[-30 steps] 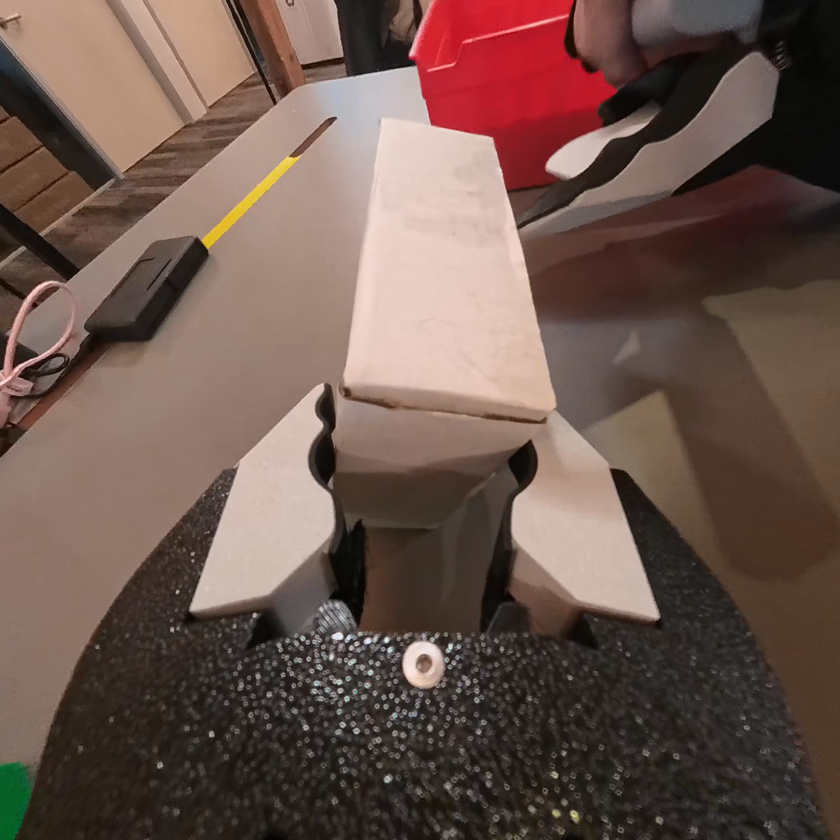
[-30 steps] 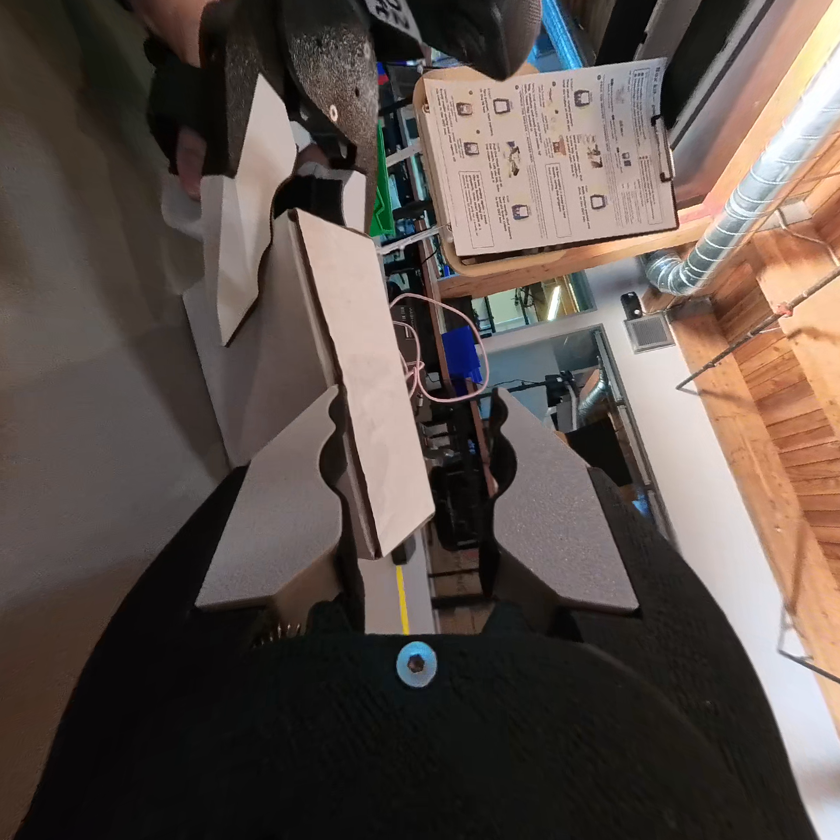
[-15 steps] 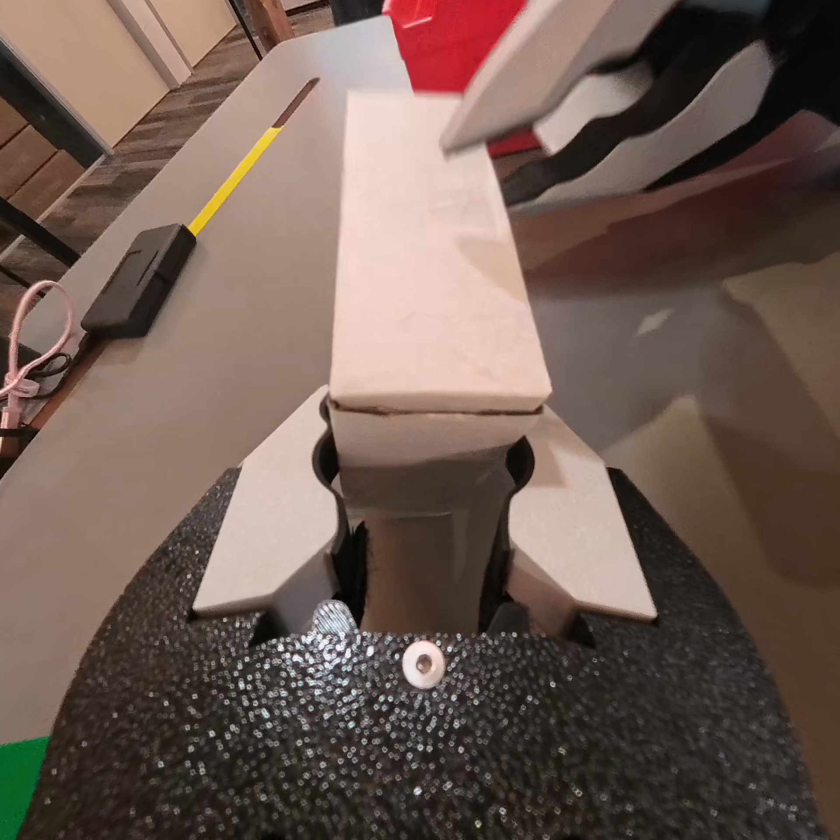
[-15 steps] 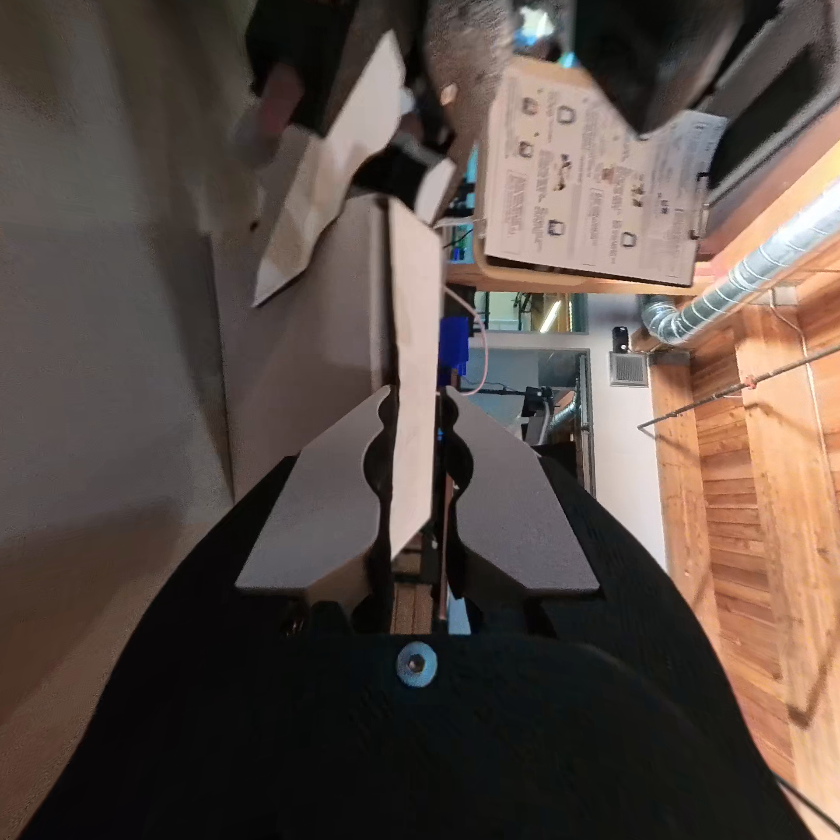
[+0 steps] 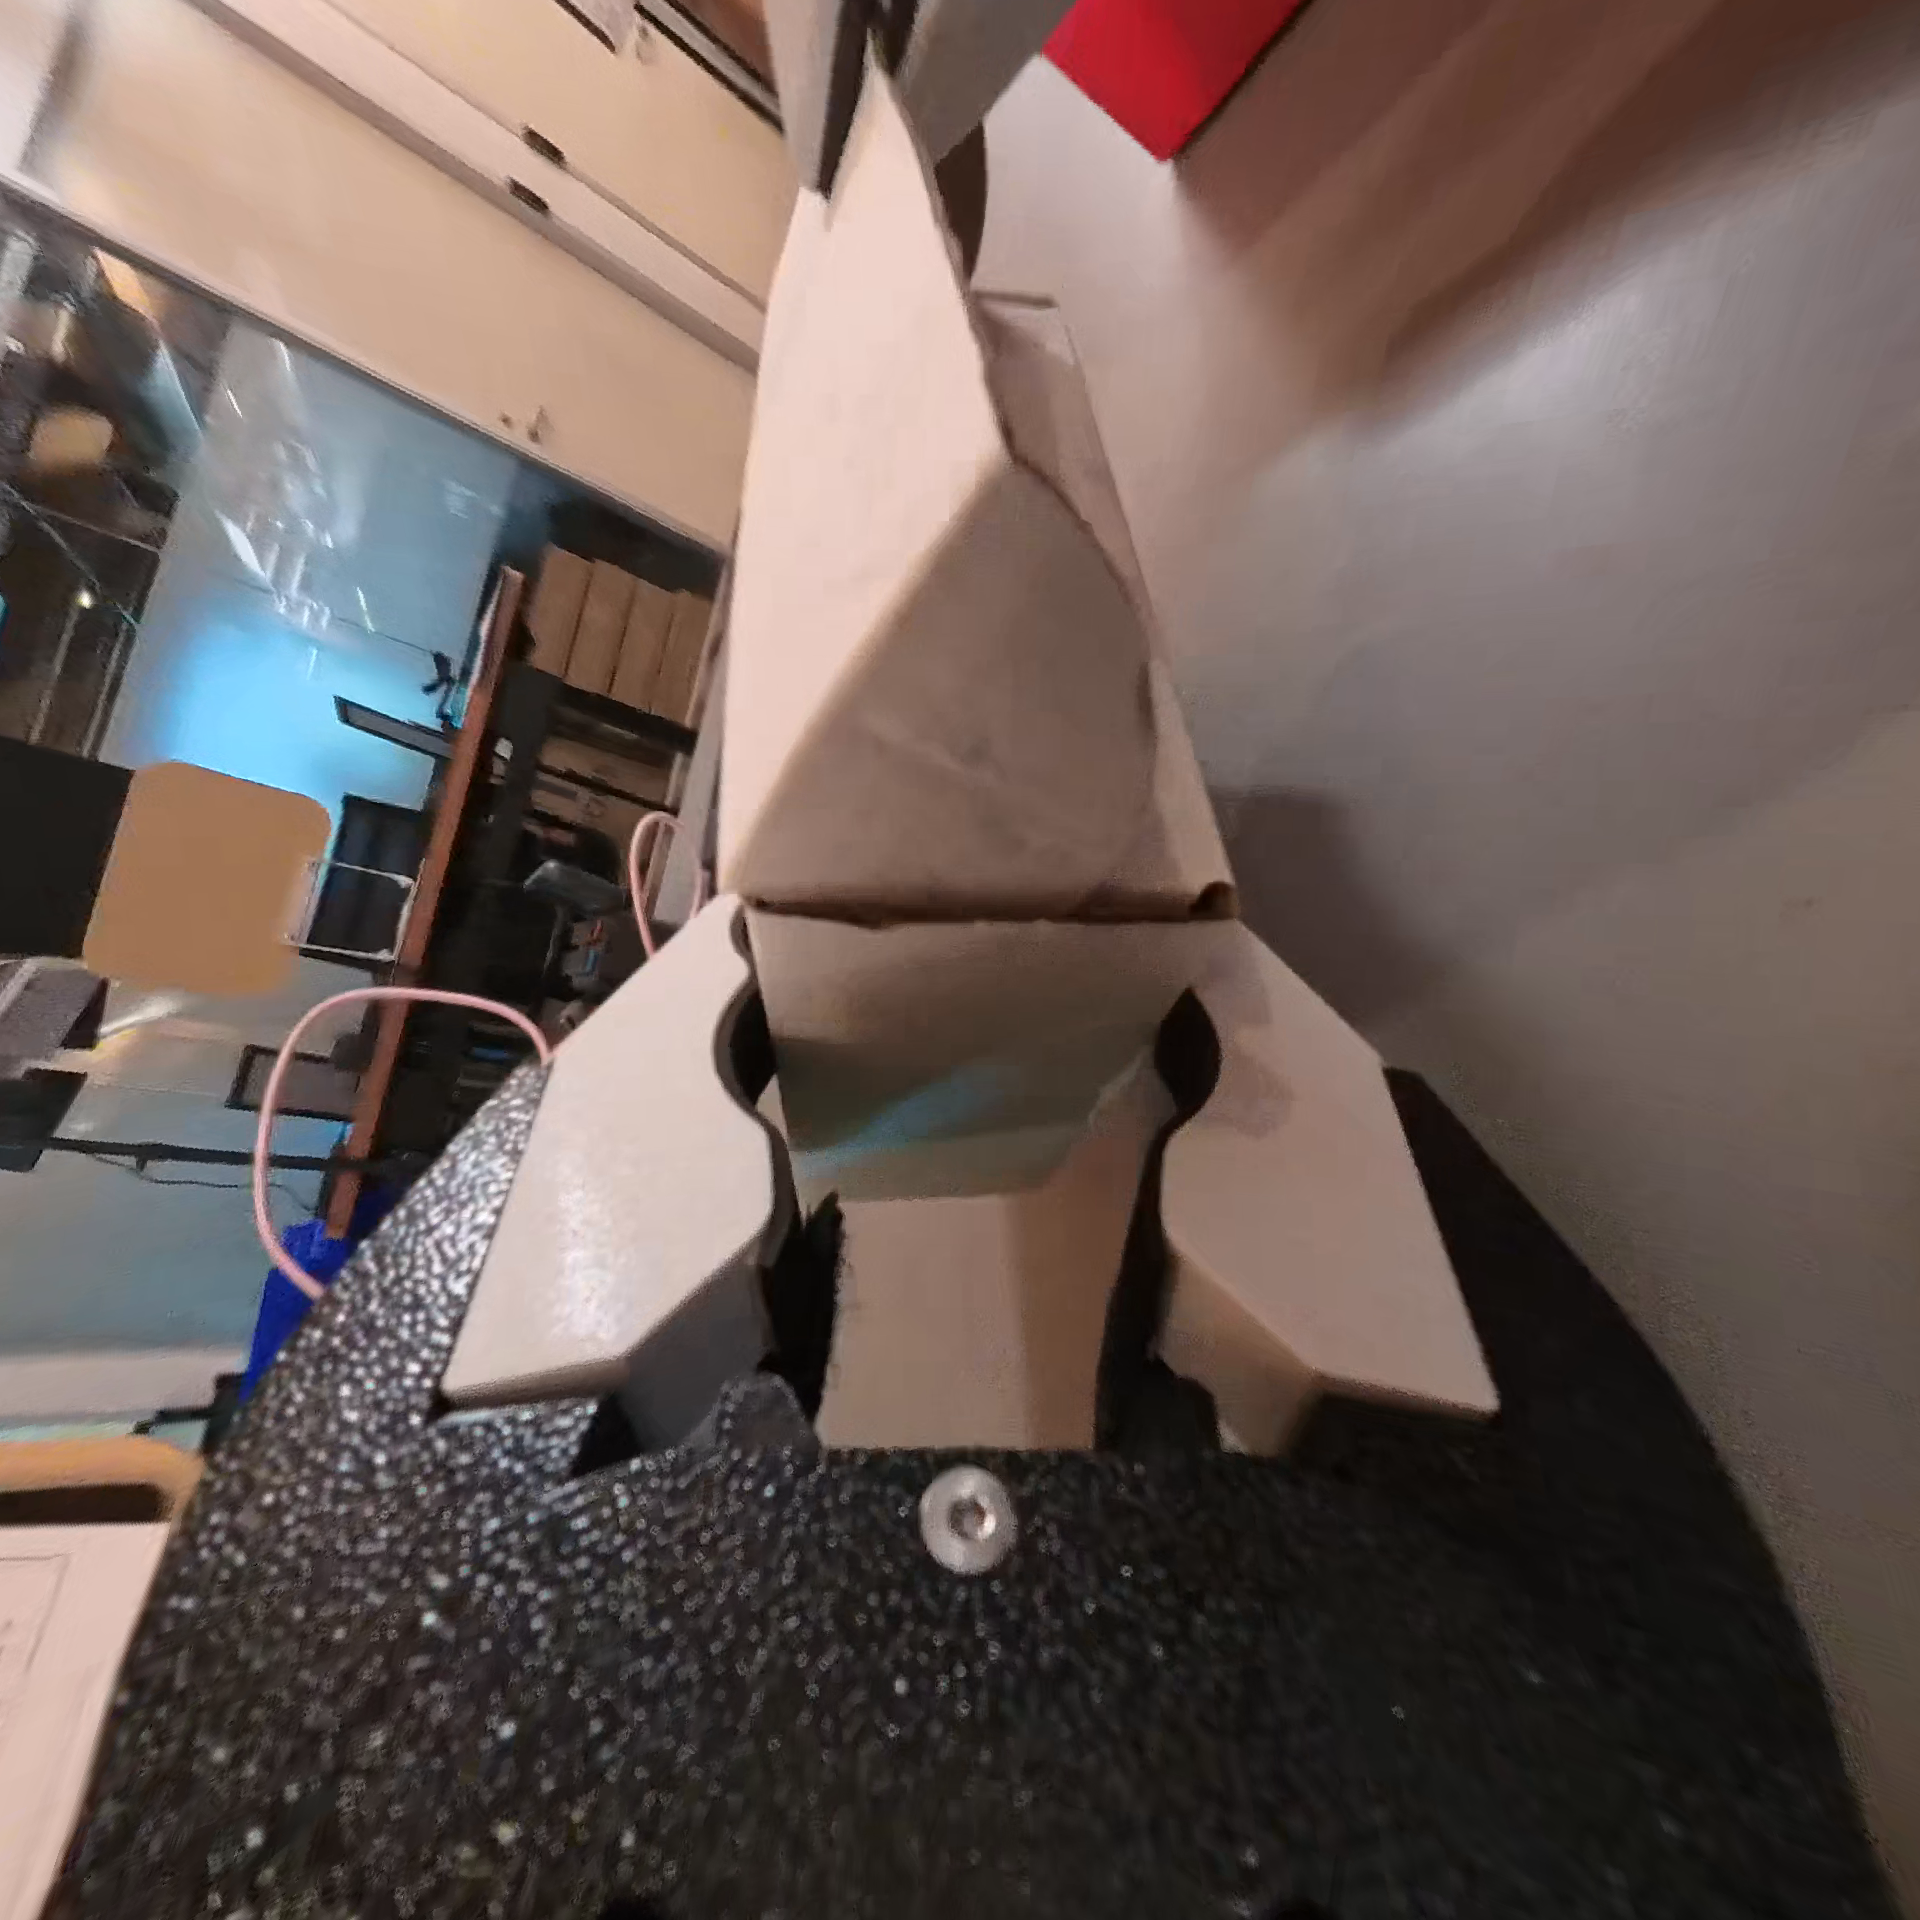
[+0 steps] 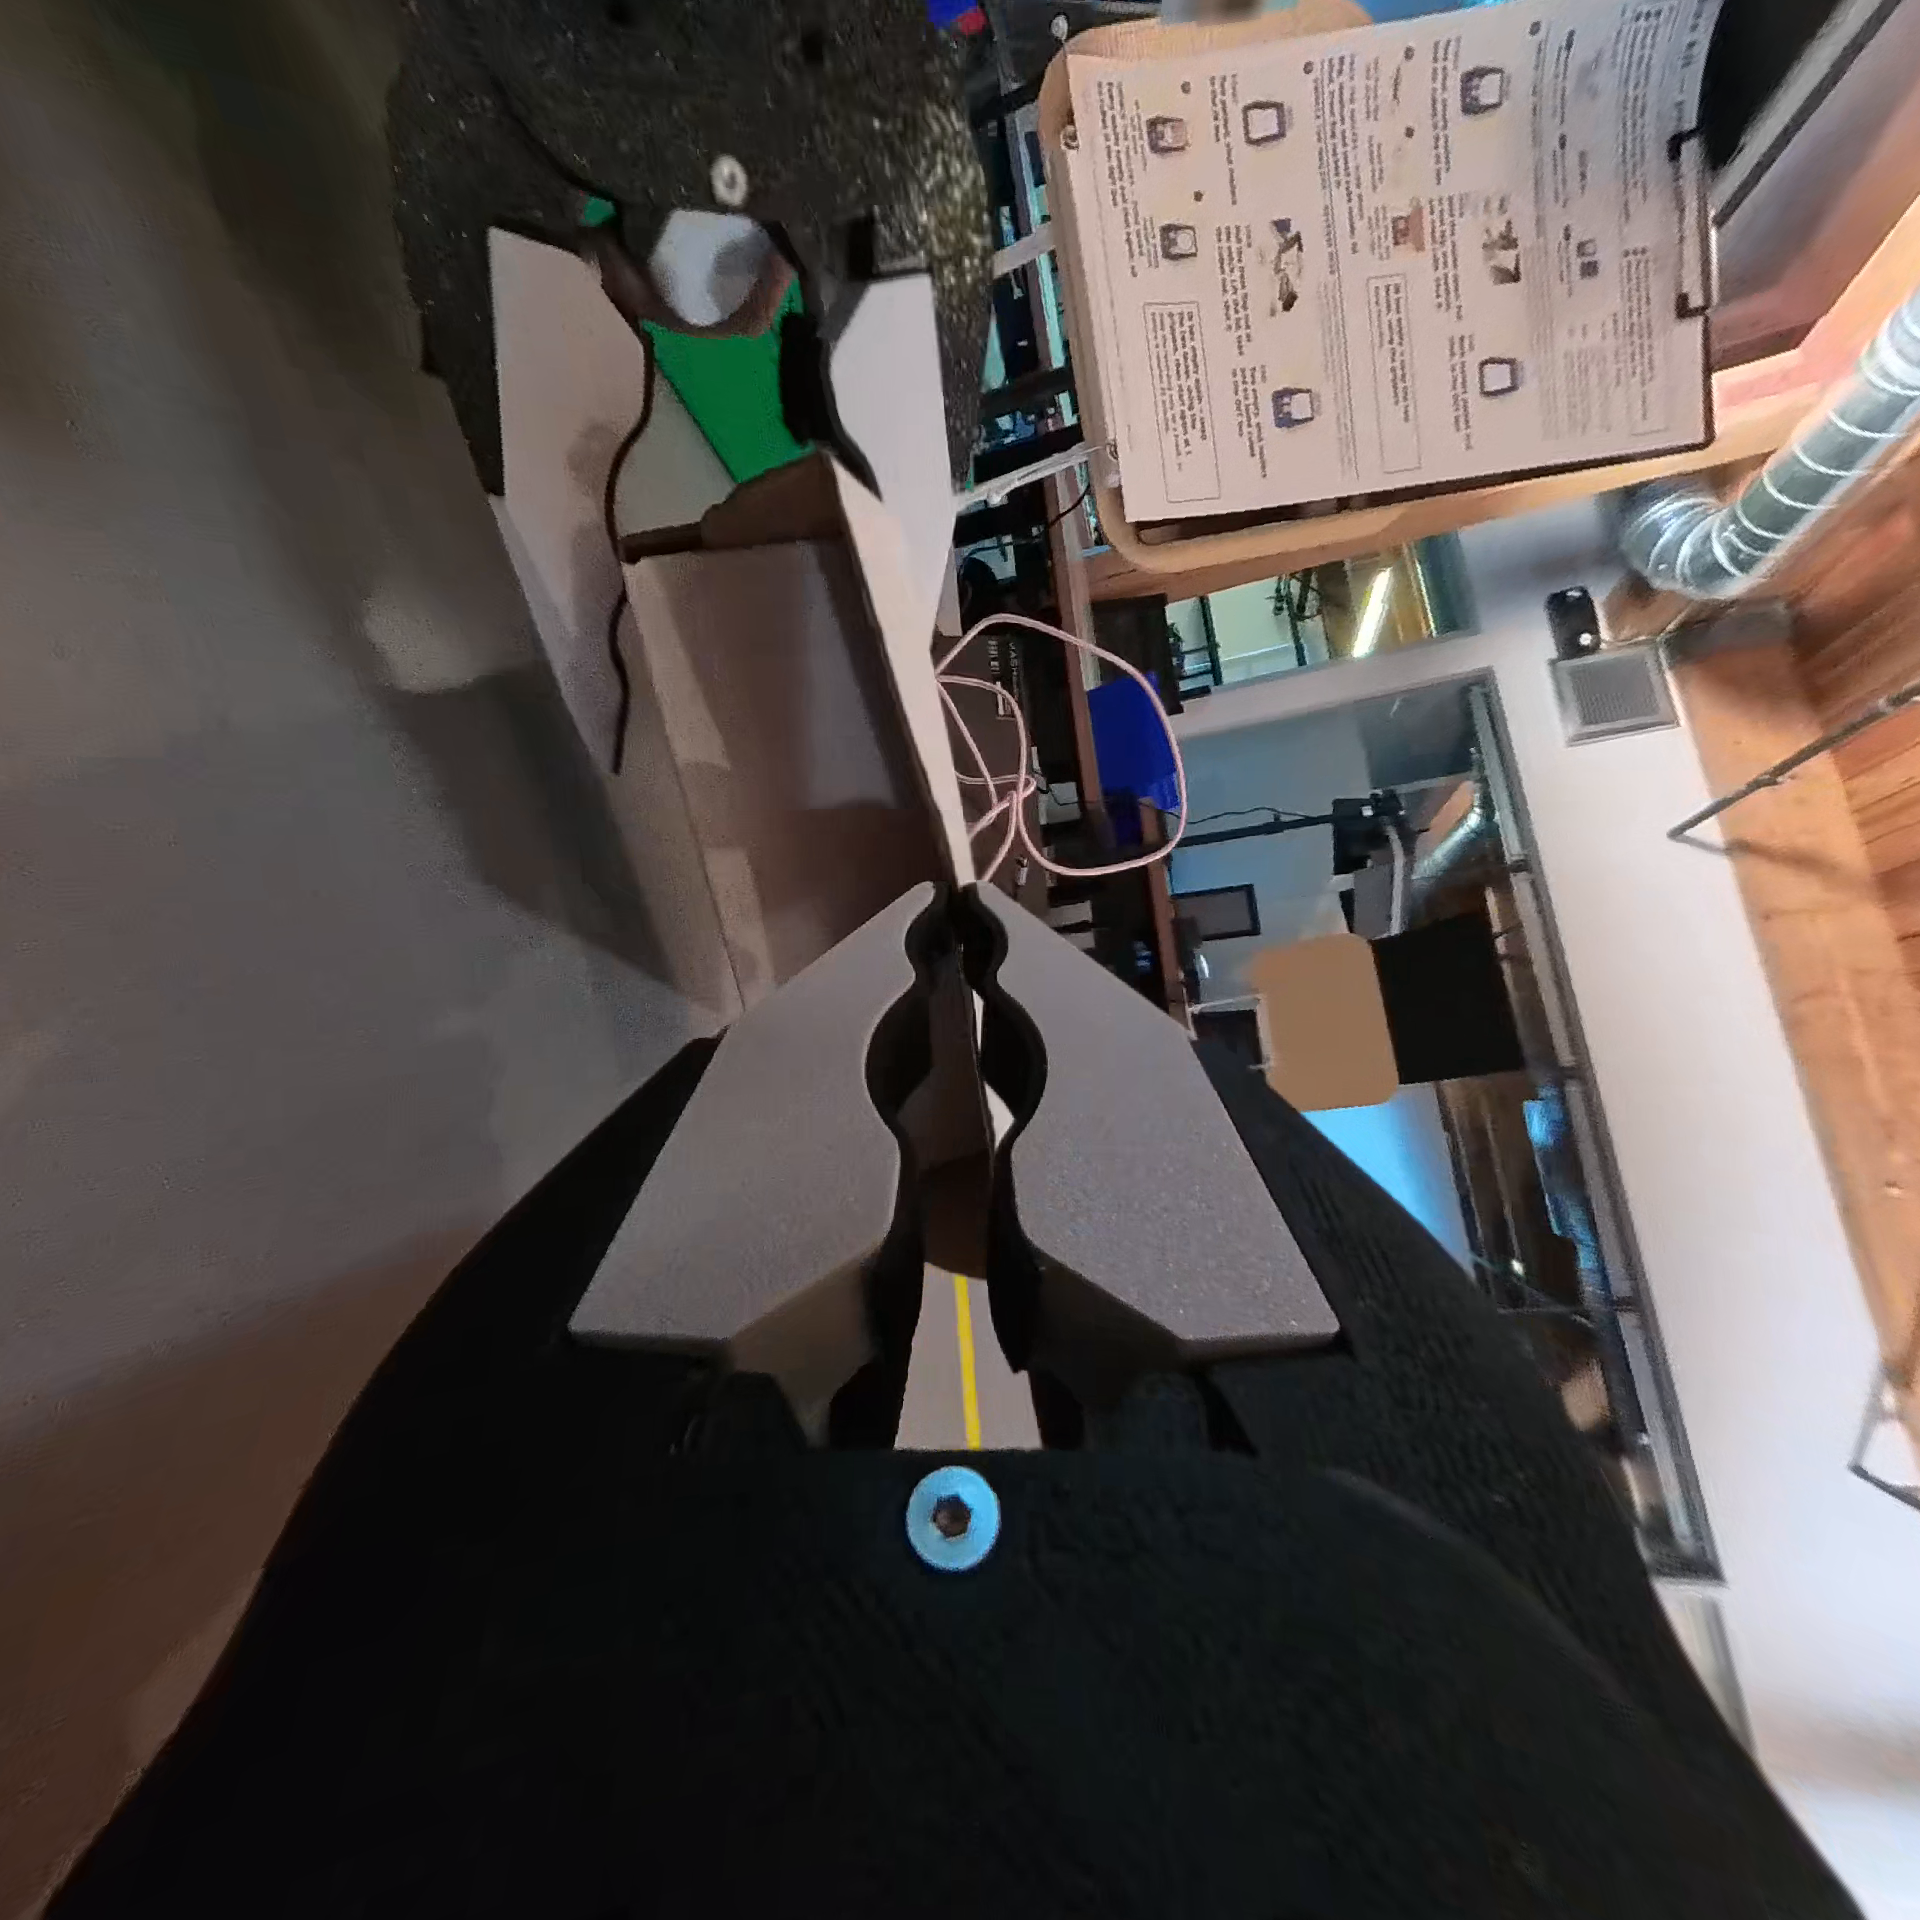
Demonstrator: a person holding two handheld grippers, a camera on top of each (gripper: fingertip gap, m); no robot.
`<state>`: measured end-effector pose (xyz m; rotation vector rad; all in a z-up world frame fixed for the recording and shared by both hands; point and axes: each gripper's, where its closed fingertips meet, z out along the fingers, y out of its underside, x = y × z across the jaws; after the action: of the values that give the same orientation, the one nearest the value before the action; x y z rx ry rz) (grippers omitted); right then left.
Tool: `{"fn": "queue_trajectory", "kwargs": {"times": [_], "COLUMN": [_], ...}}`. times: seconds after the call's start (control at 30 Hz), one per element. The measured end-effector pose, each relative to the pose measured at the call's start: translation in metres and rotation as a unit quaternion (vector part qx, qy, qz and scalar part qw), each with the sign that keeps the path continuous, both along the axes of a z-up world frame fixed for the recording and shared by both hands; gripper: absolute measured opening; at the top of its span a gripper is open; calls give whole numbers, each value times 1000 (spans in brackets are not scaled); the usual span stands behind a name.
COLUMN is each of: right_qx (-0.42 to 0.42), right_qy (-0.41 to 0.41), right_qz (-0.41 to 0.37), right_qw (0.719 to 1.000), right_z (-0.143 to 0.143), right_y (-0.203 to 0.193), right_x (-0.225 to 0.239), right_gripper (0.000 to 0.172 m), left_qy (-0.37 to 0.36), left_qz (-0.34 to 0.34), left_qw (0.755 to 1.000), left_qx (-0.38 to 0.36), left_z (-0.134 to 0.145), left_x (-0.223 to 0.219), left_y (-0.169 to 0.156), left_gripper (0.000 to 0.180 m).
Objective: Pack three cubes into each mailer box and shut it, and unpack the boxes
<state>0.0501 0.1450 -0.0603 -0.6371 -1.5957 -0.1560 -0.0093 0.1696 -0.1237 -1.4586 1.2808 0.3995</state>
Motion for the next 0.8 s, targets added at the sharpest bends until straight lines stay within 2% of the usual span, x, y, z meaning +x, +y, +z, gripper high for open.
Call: {"fn": "queue_trajectory", "kwargs": {"times": [0.13,0.2,0.23,0.3,0.37,0.47,0.5,0.53,0.67,0.73,0.77,0.8], "right_qx": [-7,-14,-13,-10,-6,-6,-9,-12,-27,-32,-26,-23], "right_qy": [19,31,35,41,44,45,47,49,62,64,65,67], "right_qz": [-23,-37,-45,-64,-83,-103,-105,-107,-102,-101,-105,-107], "right_qw": [1000,999,998,997,996,994,993,993,992,992,992,992], "right_z": [5,10,11,13,14,13,13,13,16,16,16,18], "right_y": [8,13,16,23,30,36,37,37,34,33,34,35], "right_x": [3,6,8,11,14,15,15,15,13,12,13,14], "right_gripper": [0,0,0,0,0,0,0,0,0,0,0,0], "left_qy": [-99,-141,-170,-242,-336,-503,-527,-535,-499,-502,-490,-468], "left_qz": [-31,-17,-4,10,14,30,40,55,123,140,163,180], "left_qw": [994,986,979,956,921,822,802,797,820,811,813,823], "left_qx": [-39,-84,-115,-165,-197,-265,-277,-275,-253,-265,-267,-268], "left_z": [8,5,2,3,14,33,33,31,12,6,-2,-11], "left_x": [13,15,15,17,18,16,13,9,-4,-5,-9,-13], "left_y": [-9,-7,-5,-2,1,7,9,12,22,23,25,26], "left_gripper": [75,98,111,127,132,136,138,137,131,119,110,109]}}
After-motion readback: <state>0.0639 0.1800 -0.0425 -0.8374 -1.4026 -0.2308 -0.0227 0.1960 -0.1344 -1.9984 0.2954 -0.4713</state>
